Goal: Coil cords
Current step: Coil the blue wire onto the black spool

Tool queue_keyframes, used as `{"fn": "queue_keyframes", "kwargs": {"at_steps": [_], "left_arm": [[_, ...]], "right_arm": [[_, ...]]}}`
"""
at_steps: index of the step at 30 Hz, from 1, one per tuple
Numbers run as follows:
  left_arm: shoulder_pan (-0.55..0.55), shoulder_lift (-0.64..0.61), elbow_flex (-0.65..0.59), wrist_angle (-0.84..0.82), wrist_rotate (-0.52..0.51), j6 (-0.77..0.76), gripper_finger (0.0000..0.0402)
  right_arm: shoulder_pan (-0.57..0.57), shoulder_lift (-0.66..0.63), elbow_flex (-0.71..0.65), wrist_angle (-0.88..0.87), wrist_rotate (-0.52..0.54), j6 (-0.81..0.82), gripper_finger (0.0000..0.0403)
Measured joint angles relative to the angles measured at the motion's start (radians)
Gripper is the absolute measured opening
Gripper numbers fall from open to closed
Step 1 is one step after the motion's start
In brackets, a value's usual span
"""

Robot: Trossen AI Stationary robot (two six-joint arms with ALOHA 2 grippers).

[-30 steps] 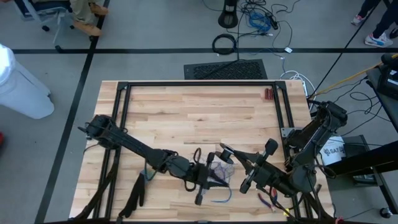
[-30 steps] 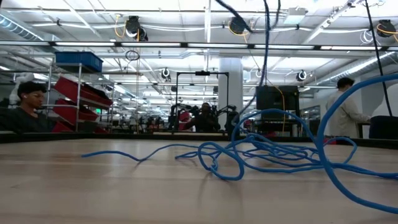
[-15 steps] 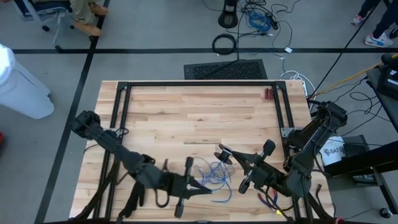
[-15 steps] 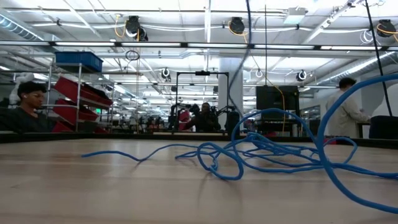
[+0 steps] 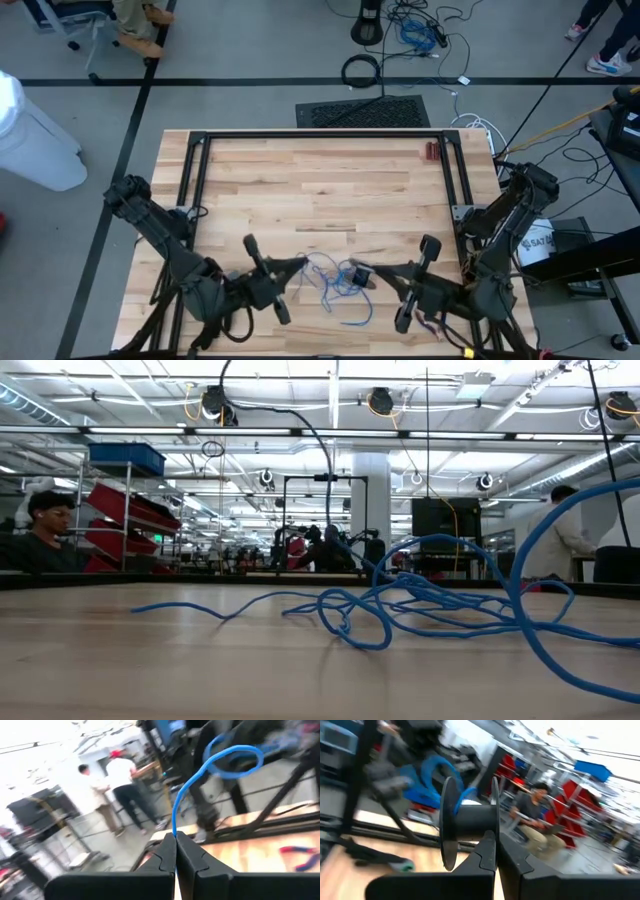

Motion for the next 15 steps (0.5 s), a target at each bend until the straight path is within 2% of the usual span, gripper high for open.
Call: {"fn": "queue_keyframes", "kwargs": {"at_steps": [6, 10, 15], "left_arm": [[0.04, 0.0, 0.0, -0.091, 0.042, -0.133, 0.0001], [0.09, 0.011, 0.0, -0.168, 0.149, -0.253, 0.0001], [0.157, 0.047, 0.0, -0.179, 0.276, -0.338, 0.0001]], "right_arm": [[0.0, 0.0, 0.0, 0.033, -0.033, 0.002, 0.0], [0.0, 0.0, 0.0, 0.061, -0.033, -0.002, 0.0], [-0.002, 0.0, 0.0, 0.1, -0.028, -0.008, 0.0]]}}
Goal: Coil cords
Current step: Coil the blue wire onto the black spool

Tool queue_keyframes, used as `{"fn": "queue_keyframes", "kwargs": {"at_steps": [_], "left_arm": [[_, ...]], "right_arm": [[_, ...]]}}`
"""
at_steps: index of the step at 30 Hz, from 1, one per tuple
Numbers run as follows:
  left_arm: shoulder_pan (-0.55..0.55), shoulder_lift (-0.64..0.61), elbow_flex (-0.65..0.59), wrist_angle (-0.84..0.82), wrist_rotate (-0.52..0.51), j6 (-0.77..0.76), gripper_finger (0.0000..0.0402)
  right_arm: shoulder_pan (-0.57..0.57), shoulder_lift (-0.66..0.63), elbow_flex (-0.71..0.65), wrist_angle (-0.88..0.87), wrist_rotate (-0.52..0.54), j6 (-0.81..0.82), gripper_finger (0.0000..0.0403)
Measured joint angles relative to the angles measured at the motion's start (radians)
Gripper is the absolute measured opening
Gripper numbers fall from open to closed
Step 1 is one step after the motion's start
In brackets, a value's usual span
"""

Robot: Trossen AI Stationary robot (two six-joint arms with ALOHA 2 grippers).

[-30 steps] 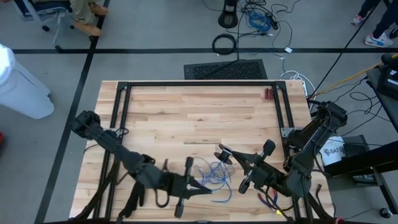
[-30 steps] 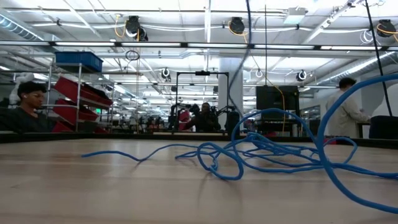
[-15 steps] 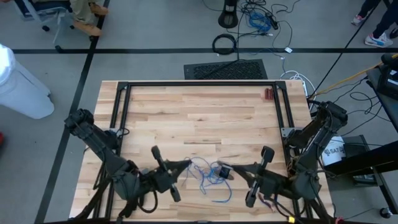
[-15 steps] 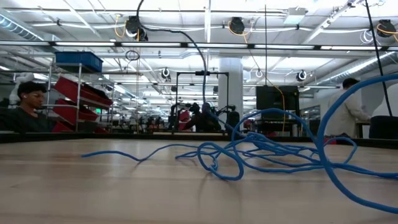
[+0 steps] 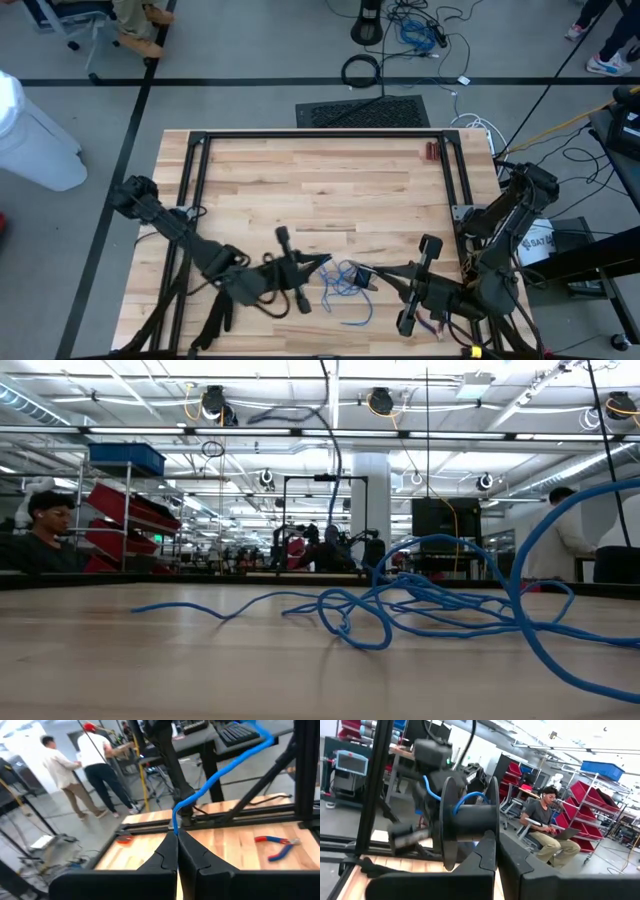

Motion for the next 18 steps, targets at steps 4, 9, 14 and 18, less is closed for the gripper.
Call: {"fn": "queue_keyframes", "kwargs": {"at_steps": [4, 9, 14, 18], "left_arm": [[0.049, 0.039, 0.0, -0.003, 0.063, -0.05, 0.0001], [0.093, 0.083, 0.0, 0.009, 0.128, -0.108, 0.0001], [0.107, 0.116, 0.0, 0.11, 0.197, -0.108, 0.0001], [0.107, 0.119, 0.0, 0.146, 0.235, -0.108, 0.0001]], "right_arm": [[-0.009, 0.0, 0.0, 0.037, 0.001, -0.002, 0.0], [-0.034, 0.0, 0.0, 0.035, 0.008, 0.029, 0.0], [-0.064, 0.0, 0.0, -0.025, 0.06, 0.061, 0.0], [-0.093, 0.0, 0.0, -0.141, 0.137, 0.129, 0.0]]}}
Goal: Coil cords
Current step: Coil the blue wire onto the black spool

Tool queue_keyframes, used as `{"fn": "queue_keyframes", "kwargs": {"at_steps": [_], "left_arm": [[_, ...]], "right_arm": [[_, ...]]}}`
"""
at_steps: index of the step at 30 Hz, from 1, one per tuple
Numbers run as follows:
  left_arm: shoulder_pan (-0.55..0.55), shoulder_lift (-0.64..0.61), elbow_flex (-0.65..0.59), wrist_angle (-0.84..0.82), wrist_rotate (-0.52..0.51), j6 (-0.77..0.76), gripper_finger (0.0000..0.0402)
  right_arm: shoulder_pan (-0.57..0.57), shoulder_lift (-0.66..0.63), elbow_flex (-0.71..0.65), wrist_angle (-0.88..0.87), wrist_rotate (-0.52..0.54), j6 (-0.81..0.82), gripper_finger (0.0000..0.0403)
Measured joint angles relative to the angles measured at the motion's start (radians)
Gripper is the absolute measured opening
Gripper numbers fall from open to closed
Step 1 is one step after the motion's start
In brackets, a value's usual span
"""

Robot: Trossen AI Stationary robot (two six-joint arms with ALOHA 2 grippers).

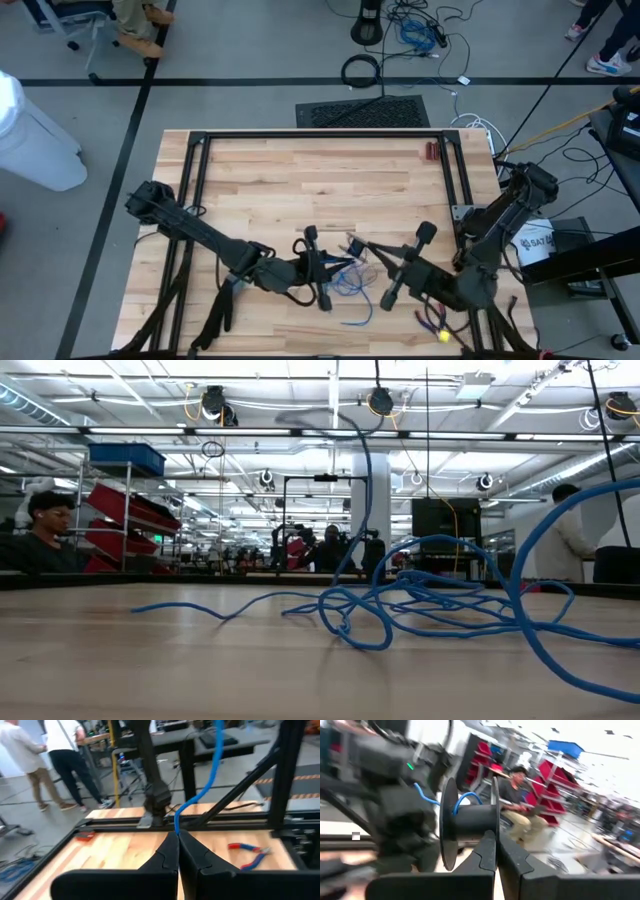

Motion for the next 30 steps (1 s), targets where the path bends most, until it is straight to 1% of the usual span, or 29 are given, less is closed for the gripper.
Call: {"fn": "queue_keyframes", "kwargs": {"at_steps": [4, 8, 12, 18, 20, 22, 26, 30], "left_arm": [[-0.003, 0.0, 0.0, 0.024, 0.008, 0.001, 0.0001], [-0.008, 0.0, 0.0, 0.057, 0.061, 0.001, 0.0001], [-0.027, 0.0, 0.02, 0.08, 0.083, 0.037, 0.0001], [-0.079, -0.012, 0.057, 0.076, 0.071, 0.107, 0.0001], [-0.1, -0.03, 0.061, 0.075, 0.048, 0.117, 0.0001], [-0.12, -0.05, 0.062, 0.07, 0.015, 0.136, 0.0001], [-0.167, -0.085, 0.063, 0.011, -0.099, 0.179, 0.0001], [-0.203, -0.123, 0.063, -0.066, -0.194, 0.195, 0.0001]], "right_arm": [[-0.03, 0.0, 0.0, -0.081, 0.004, 0.079, 0.0], [-0.048, 0.0, 0.0, -0.153, 0.003, 0.131, 0.0], [-0.052, 0.0, 0.0, -0.198, 0.003, 0.142, 0.0], [-0.05, 0.0, 0.0, -0.228, -0.005, 0.138, 0.0], [-0.047, 0.0, 0.0, -0.24, -0.026, 0.134, 0.0], [-0.045, 0.0, 0.0, -0.245, -0.07, 0.133, 0.0], [-0.044, 0.0, 0.0, -0.244, -0.16, 0.131, 0.0], [-0.043, 0.0, 0.0, -0.244, -0.19, 0.126, 0.0]]}}
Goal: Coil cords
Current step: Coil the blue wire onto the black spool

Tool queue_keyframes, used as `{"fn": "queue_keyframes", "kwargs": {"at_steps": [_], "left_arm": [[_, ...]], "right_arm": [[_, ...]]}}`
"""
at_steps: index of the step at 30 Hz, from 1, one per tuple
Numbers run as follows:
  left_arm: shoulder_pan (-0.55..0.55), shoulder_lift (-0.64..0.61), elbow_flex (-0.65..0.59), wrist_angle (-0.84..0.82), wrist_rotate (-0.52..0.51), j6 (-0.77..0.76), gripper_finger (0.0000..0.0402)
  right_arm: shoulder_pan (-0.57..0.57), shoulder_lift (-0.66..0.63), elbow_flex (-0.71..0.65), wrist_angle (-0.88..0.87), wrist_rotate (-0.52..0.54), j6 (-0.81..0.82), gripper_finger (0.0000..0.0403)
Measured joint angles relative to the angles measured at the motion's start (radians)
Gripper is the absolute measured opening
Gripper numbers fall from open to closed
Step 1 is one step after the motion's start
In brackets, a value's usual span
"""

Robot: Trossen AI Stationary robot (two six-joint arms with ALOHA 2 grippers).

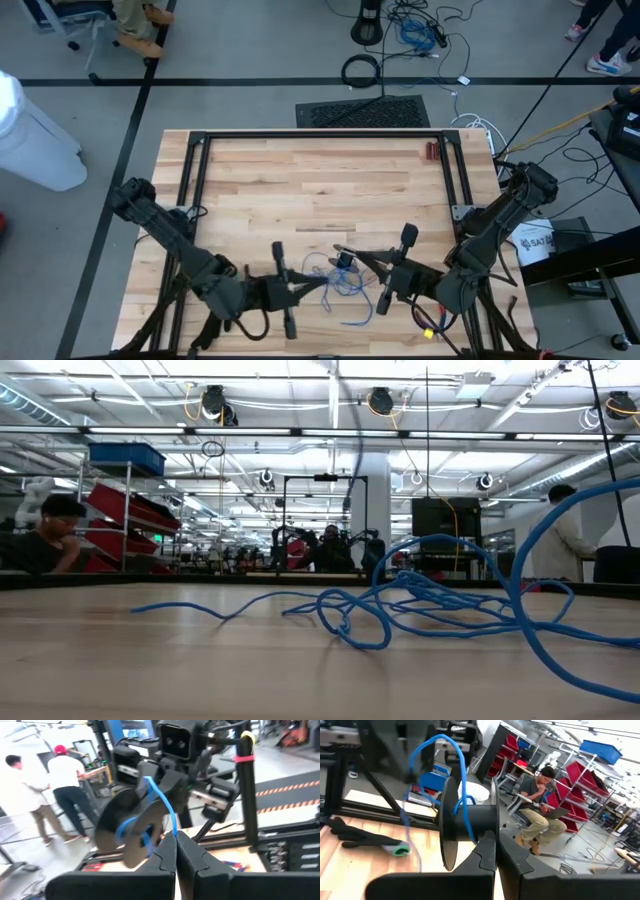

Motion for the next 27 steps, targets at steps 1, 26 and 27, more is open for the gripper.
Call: {"fn": "queue_keyframes", "kwargs": {"at_steps": [1, 26, 27], "left_arm": [[-0.008, -0.009, 0.0, -0.02, -0.02, 0.0, 0.0001], [-0.032, -0.041, 0.0, -0.302, -0.096, 0.016, 0.0001], [-0.032, -0.041, 0.0, -0.301, -0.095, 0.016, 0.0001]], "right_arm": [[0.0, 0.0, 0.0, -0.001, 0.0, -0.004, 0.0], [0.0, -0.013, 0.0, 0.039, -0.26, 0.006, 0.0], [0.0, -0.015, 0.0, 0.048, -0.257, 0.009, 0.0]]}}
